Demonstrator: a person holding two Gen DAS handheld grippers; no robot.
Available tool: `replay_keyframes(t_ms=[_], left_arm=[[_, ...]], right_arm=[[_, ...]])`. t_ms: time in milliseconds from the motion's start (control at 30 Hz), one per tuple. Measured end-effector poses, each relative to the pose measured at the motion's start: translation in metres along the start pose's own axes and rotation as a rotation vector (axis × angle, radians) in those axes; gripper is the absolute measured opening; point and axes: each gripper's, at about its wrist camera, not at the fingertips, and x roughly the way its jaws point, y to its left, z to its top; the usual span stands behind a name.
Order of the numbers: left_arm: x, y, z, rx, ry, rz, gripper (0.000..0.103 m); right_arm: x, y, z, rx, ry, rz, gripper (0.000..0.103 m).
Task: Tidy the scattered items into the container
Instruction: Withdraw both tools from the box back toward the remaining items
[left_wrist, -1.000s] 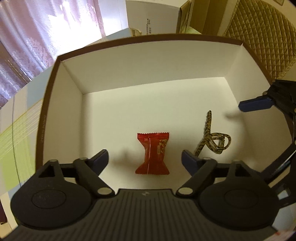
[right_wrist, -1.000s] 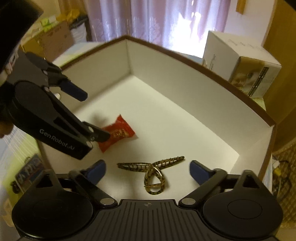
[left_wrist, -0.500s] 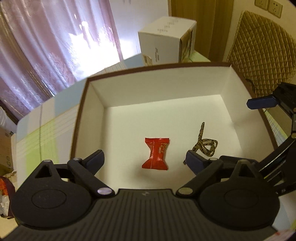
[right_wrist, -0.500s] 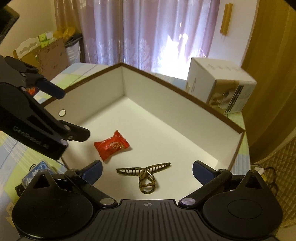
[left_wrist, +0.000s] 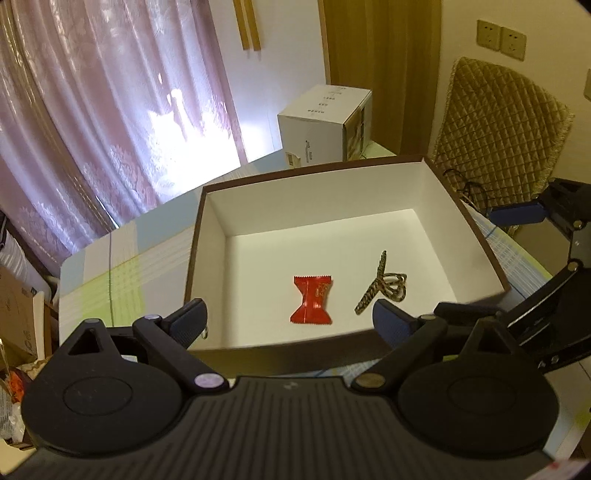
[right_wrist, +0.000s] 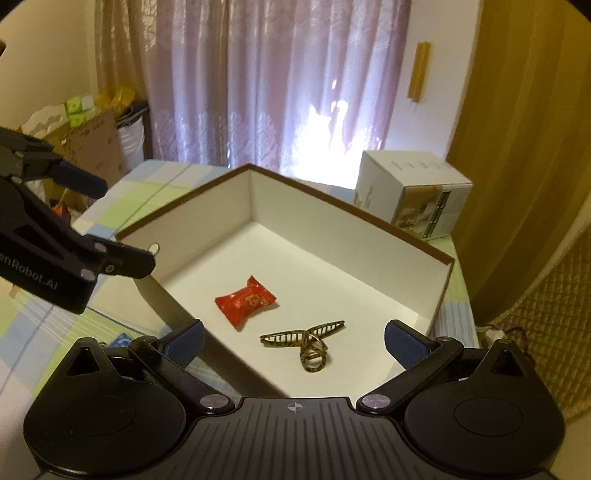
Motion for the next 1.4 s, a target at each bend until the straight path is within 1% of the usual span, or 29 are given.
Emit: replay_keyframes(t_ms=[300, 567, 800, 1000, 1133, 1300, 1400], left_arm=[[-0.046, 0.003, -0.027, 0.049, -0.068, -0.001, 0.095], [-0.074, 0.006, -0.046, 0.046, -0.095, -0.017, 0.095], [-0.087, 0.006, -0.062, 0.053, -0.102, -0.023, 0.095], [-0.094, 0.008, -0.078, 0.039, -0.103, -0.028, 0.095], [-0.097, 0.009, -0.091, 0.026, -0.089, -0.034, 0.095], [-0.100, 0.010, -0.108, 0.018, -0.079, -0.016, 0.095], [-0.100, 0.012, -0.120, -0.006, -0.061, -0.019, 0.095]], right_arm=[[-0.036, 0.032, -0.011, 0.046, -0.042, -0.030, 0.101], [-0.054, 0.055, -0.022, 0.063, -0.054, -0.028, 0.101], [-0.064, 0.069, -0.034, 0.069, -0.055, -0.022, 0.101], [-0.070, 0.078, -0.046, 0.069, -0.054, -0.028, 0.101], [-0.074, 0.082, -0.057, 0.073, -0.047, -0.028, 0.101], [-0.078, 0.086, -0.069, 0.089, -0.039, -0.027, 0.101], [-0.078, 0.087, -0.077, 0.093, -0.028, -0.018, 0.101]])
